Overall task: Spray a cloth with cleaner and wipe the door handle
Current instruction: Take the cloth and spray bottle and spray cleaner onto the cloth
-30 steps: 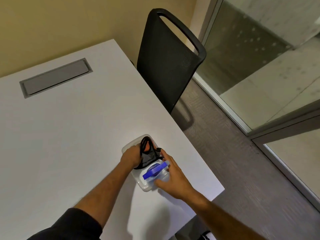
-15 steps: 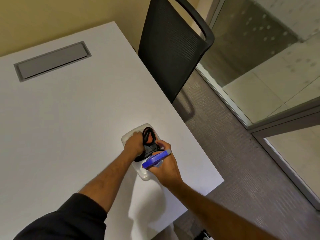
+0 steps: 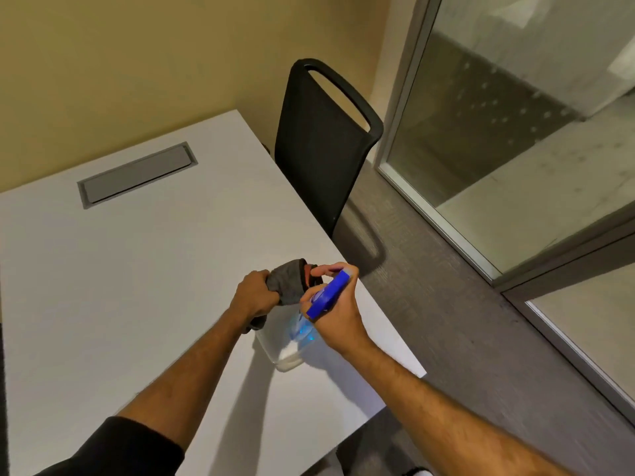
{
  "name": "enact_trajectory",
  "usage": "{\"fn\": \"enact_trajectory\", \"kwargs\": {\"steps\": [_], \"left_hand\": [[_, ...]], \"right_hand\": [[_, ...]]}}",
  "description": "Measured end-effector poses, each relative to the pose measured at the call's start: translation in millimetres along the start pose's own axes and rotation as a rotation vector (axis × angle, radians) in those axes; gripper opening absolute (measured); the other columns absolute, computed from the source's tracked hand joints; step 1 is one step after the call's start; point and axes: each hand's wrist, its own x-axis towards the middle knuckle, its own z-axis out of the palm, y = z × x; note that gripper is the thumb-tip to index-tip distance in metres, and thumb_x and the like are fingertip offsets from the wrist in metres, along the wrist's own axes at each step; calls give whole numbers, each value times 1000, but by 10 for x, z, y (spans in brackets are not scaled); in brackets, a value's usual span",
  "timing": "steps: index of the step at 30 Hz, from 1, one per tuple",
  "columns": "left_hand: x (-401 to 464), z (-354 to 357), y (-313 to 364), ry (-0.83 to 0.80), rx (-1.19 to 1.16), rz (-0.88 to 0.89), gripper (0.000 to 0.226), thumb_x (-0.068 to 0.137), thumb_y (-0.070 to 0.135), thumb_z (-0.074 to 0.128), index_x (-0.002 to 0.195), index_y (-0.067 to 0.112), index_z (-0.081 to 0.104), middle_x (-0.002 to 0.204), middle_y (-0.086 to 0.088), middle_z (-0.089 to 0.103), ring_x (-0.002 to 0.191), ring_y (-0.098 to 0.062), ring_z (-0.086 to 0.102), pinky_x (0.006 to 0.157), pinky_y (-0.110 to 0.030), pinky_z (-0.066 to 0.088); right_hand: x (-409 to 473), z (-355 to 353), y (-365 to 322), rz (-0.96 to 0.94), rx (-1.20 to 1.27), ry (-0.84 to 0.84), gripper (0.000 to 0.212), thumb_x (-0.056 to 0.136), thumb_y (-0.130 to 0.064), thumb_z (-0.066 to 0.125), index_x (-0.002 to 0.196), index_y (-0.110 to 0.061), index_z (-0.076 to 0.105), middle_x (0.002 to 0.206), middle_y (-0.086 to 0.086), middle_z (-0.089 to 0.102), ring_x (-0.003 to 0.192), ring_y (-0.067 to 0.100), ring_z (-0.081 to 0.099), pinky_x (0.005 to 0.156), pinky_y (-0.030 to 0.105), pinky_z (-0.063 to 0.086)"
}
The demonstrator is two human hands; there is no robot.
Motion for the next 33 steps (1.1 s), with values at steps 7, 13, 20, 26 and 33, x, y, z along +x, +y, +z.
{"fn": "enact_trajectory", "kwargs": {"steps": [7,13,20,26,33], "left_hand": [[-598,-168,542,47,-163,-23,38,84,19,59,121,12,66,112,-15,72,101,-35,68,85,-39,55],[-1154,-103,1168,90,-536,133,65,85,10,54,149,22,42,137,-7,55,124,-28,55,105,-44,46],[-1581,477,2195,77,-938,130,51,83,0,68,132,12,60,125,-17,70,107,-34,70,88,-44,57],[-1926,1042,3195,-48,-1068,270,66,71,21,82,133,15,60,122,-12,73,108,-32,72,85,-46,61],[-2001,1284,4043,-143,-1092,306,28,95,38,58,120,28,64,108,-1,79,98,-22,76,76,-39,61]], "right_hand": [[-133,-685,-747,-90,42,29,72,65,-45,85,122,-25,45,108,-3,61,83,16,64,76,34,62],[-571,-1576,-1107,-140,83,84,27,84,-49,64,100,-27,66,81,5,71,58,11,61,60,26,55],[-1079,-2544,-1301,-123,-94,27,38,82,-49,61,89,-12,67,83,22,72,51,25,56,56,42,50],[-1392,-3206,-1384,-62,-95,95,30,89,-42,61,71,-18,65,67,8,70,44,17,54,47,30,46],[-1515,-3769,-1646,-77,-90,271,35,90,-33,63,64,-10,66,61,7,69,39,17,52,42,27,44]]}}
